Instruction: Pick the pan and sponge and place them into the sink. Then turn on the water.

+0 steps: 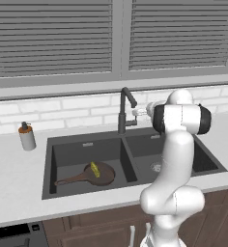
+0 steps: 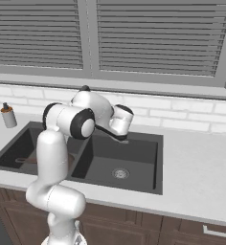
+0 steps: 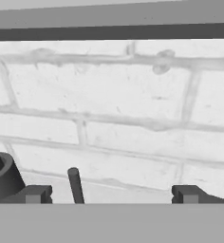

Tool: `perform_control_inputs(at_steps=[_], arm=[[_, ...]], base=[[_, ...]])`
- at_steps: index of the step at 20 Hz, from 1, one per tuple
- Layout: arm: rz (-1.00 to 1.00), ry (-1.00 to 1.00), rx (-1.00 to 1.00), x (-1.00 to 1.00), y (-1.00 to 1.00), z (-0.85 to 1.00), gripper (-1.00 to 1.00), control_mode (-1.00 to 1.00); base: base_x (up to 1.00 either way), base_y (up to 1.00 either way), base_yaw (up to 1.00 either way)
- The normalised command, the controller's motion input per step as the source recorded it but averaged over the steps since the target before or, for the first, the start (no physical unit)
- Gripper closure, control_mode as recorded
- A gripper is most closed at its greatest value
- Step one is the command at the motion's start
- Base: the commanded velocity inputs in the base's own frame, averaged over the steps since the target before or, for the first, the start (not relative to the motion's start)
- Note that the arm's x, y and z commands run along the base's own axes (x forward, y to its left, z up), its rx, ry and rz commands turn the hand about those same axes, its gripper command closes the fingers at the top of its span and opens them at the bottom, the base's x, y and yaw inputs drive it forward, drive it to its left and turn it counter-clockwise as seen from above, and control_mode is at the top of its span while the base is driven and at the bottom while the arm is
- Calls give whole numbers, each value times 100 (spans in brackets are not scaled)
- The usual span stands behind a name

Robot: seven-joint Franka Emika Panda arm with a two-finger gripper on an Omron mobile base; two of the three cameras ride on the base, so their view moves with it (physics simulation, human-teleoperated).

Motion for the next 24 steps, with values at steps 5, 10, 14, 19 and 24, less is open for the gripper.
perform_control_inputs(at_steps=[5, 10, 14, 19, 24], arm=[[0, 0, 0, 0, 8, -31, -100, -100], [0, 0, 0, 0, 1, -36, -100, -100], [0, 0, 0, 0, 1, -30, -100, -100], [0, 0, 0, 0, 6, -20, -100, -100], [0, -1, 0, 3, 6, -8, -100, -100]], base=[[0, 0, 0], [0, 0, 0], [0, 0, 0], [0, 0, 0], [0, 0, 0]])
